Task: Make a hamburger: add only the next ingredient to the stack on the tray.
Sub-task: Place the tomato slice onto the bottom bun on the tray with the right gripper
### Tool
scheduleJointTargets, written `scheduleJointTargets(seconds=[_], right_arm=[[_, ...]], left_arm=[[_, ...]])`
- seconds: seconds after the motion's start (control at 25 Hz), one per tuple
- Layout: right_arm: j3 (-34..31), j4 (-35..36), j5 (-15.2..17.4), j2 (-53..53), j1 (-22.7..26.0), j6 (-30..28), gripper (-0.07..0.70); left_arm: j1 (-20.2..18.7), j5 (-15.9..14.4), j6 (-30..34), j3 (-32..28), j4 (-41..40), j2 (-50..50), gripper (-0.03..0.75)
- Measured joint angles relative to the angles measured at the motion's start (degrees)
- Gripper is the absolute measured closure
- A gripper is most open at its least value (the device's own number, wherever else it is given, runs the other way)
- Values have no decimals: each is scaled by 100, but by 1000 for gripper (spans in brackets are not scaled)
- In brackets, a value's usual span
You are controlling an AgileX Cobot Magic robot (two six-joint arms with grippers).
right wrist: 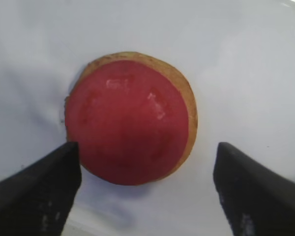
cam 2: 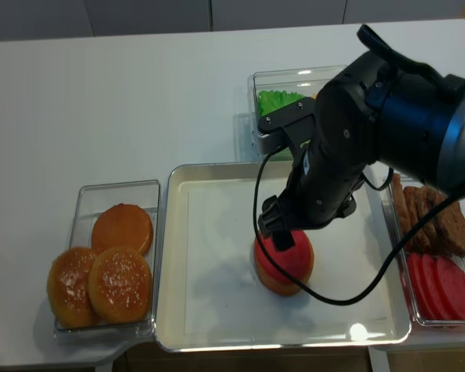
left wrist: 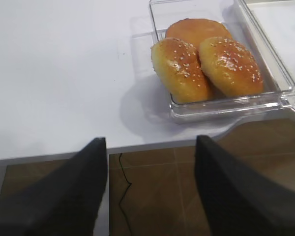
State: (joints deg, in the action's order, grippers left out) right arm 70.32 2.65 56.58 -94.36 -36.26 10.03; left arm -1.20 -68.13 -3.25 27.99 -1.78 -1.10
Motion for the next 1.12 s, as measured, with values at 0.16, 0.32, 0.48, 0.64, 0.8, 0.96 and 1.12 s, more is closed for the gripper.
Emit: scheduleJointTargets(seconds=[0.16, 0.32, 0.48, 0.64, 0.8, 0.96, 1.12], right_arm=[[0, 172, 24, 0, 0, -81, -15], [0, 226, 81, 0, 0, -92, -15], [0, 76, 302, 0, 0, -201, -9], [0, -77, 442, 51, 14, -267, 48], [0, -66, 478, 289, 394, -304, 90], [0, 172, 582, 644, 1107, -531, 99], [0, 325, 722, 1064, 1898, -750, 101]], left_arm=[[0, 0, 0, 0, 0, 0, 293], [0, 0, 0, 0, 0, 0, 293], [0, 0, 0, 0, 0, 0, 293], [0, 0, 0, 0, 0, 0, 293], [0, 0, 0, 0, 0, 0, 293], [0, 0, 0, 0, 0, 0, 293], [0, 0, 0, 0, 0, 0, 293]])
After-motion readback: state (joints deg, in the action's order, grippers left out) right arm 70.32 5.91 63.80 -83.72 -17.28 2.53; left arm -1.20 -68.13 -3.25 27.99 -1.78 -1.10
